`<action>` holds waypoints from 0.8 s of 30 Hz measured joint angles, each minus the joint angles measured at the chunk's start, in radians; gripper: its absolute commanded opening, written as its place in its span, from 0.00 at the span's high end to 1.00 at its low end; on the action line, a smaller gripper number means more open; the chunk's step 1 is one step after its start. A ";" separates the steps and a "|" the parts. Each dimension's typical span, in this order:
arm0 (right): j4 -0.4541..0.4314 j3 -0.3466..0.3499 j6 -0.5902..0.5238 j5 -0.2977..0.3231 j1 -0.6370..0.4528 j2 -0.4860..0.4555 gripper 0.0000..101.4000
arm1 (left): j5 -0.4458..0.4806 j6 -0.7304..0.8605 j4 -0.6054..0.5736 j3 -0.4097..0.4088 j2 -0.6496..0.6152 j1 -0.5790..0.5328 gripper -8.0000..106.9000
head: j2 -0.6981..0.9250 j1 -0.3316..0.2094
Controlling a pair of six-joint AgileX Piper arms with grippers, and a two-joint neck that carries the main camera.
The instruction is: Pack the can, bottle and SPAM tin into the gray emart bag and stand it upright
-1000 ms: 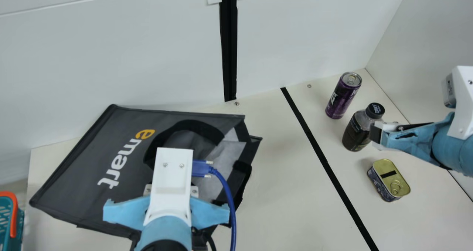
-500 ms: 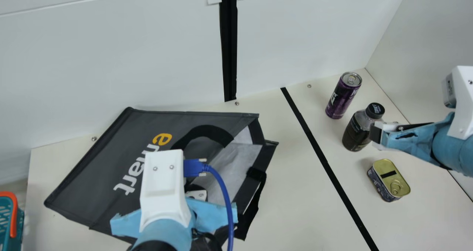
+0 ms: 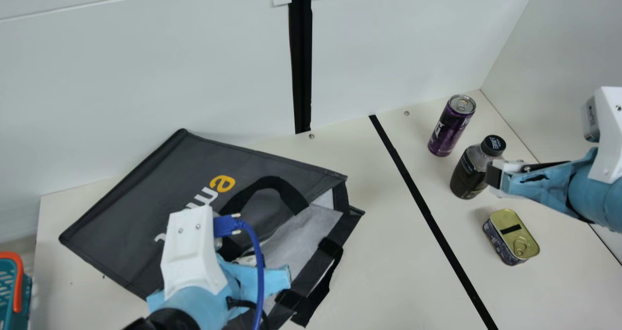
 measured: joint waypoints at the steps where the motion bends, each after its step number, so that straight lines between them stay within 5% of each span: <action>1: 0.000 0.000 0.000 0.000 0.000 0.000 0.06 | -0.013 0.011 -0.011 0.010 -0.002 0.012 1.00 | 0.000 0.000; 24: 0.000 0.000 0.000 0.000 0.000 0.000 0.06 | -0.256 0.271 -0.330 0.141 -0.042 0.225 1.00 | 0.000 0.000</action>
